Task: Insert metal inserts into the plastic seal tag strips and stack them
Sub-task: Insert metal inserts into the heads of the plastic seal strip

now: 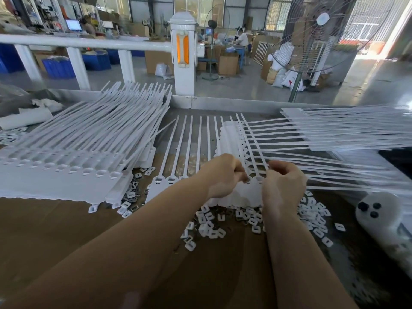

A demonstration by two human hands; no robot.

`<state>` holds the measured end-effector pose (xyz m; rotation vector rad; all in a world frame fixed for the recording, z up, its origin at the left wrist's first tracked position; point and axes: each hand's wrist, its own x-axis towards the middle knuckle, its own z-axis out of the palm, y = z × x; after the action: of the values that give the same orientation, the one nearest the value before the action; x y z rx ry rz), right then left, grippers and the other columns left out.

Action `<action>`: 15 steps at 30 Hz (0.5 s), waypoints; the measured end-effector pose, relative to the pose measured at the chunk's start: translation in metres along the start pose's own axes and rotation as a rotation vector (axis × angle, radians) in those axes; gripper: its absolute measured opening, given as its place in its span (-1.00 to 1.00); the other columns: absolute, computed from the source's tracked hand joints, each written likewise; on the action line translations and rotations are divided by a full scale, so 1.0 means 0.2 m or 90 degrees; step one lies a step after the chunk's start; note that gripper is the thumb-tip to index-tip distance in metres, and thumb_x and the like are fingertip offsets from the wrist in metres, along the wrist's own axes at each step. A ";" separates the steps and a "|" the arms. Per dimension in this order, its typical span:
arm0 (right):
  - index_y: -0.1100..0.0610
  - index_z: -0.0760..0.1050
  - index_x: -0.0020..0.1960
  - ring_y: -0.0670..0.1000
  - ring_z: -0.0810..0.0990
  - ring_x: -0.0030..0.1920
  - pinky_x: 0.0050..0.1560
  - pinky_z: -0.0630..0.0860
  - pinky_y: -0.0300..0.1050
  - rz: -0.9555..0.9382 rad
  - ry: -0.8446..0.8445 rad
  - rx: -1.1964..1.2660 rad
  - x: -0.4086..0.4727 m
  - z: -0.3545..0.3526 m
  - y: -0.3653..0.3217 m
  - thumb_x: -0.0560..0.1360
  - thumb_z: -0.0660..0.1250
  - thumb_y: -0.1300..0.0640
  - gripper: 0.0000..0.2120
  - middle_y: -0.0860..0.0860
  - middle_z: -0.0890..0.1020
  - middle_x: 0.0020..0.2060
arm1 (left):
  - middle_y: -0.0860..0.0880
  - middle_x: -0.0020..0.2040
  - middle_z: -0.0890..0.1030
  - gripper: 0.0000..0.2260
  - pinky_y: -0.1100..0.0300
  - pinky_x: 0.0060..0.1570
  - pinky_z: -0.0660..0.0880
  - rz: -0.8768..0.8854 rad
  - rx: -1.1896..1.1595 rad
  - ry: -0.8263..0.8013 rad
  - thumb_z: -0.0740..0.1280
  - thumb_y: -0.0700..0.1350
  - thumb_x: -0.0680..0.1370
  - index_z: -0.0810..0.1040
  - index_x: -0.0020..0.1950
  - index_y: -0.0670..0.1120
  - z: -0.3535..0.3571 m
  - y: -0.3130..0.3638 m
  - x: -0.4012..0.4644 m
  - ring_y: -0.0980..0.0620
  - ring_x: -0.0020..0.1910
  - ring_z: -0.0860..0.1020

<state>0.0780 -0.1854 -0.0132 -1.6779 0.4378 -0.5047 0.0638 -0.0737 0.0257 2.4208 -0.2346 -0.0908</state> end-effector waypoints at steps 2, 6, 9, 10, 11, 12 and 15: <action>-0.01 0.53 -0.07 0.01 0.54 -0.03 0.04 0.55 0.00 0.009 0.004 0.010 0.01 0.00 0.00 0.45 0.23 0.31 -0.76 0.03 0.56 0.04 | 0.16 -0.25 0.53 -0.85 0.19 -0.02 0.47 -0.006 -0.005 0.005 0.27 -0.08 0.58 0.63 -0.04 -0.04 0.02 0.01 0.05 0.15 -0.20 0.51; -0.01 0.53 -0.08 0.01 0.55 -0.02 0.05 0.55 -0.01 0.023 0.012 0.031 0.02 -0.01 0.01 0.45 0.24 0.32 -0.75 0.05 0.56 0.04 | 0.08 -0.13 0.62 -0.89 -0.07 0.16 0.41 -0.009 -0.007 0.042 0.32 -0.04 0.54 0.63 -0.13 0.02 0.03 0.04 0.12 0.05 -0.08 0.54; -0.01 0.52 -0.09 -0.02 0.55 -0.05 -0.04 0.54 -0.11 0.022 0.013 0.042 0.03 -0.01 0.01 0.46 0.26 0.33 -0.76 0.03 0.56 0.00 | 0.02 -0.09 0.66 -0.89 -0.05 0.08 0.48 -0.009 -0.019 0.034 0.32 -0.07 0.55 0.64 -0.10 -0.01 0.04 0.05 0.17 0.07 -0.17 0.55; -0.01 0.52 -0.10 -0.04 0.55 -0.07 -0.10 0.51 -0.18 0.021 0.013 0.046 0.03 -0.01 0.01 0.46 0.26 0.33 -0.76 0.02 0.56 -0.03 | 0.03 -0.11 0.65 -0.89 -0.08 0.10 0.47 -0.009 -0.007 0.027 0.32 -0.07 0.54 0.64 -0.12 0.01 0.05 0.05 0.18 0.06 -0.16 0.55; 0.00 0.52 -0.10 -0.06 0.55 -0.09 -0.15 0.47 -0.23 0.019 0.013 0.050 0.03 -0.01 0.02 0.46 0.27 0.33 -0.76 0.00 0.57 -0.07 | 0.04 -0.13 0.65 -0.89 -0.10 0.12 0.45 -0.009 0.009 0.019 0.33 -0.07 0.54 0.63 -0.14 0.02 0.05 0.06 0.19 0.05 -0.15 0.55; 0.00 0.51 -0.10 -0.08 0.54 -0.12 -0.18 0.43 -0.27 0.018 0.014 0.052 0.03 -0.01 0.02 0.46 0.26 0.34 -0.76 -0.02 0.57 -0.10 | 0.04 -0.14 0.64 -0.90 -0.12 0.14 0.44 -0.009 0.027 0.013 0.34 -0.06 0.54 0.63 -0.15 0.03 0.06 0.06 0.20 0.05 -0.14 0.55; 0.00 0.51 -0.09 -0.13 0.51 -0.17 -0.21 0.40 -0.29 0.017 0.014 0.052 0.03 -0.01 0.02 0.47 0.26 0.34 -0.77 -0.02 0.57 -0.11 | 0.04 -0.13 0.63 -0.92 -0.15 0.18 0.40 -0.008 0.070 -0.008 0.35 -0.05 0.52 0.62 -0.15 0.03 0.07 0.06 0.23 0.01 -0.10 0.56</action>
<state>0.0828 -0.1906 -0.0160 -1.5874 0.4496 -0.5162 0.1047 -0.0999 0.0221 2.5327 -0.2352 -0.1020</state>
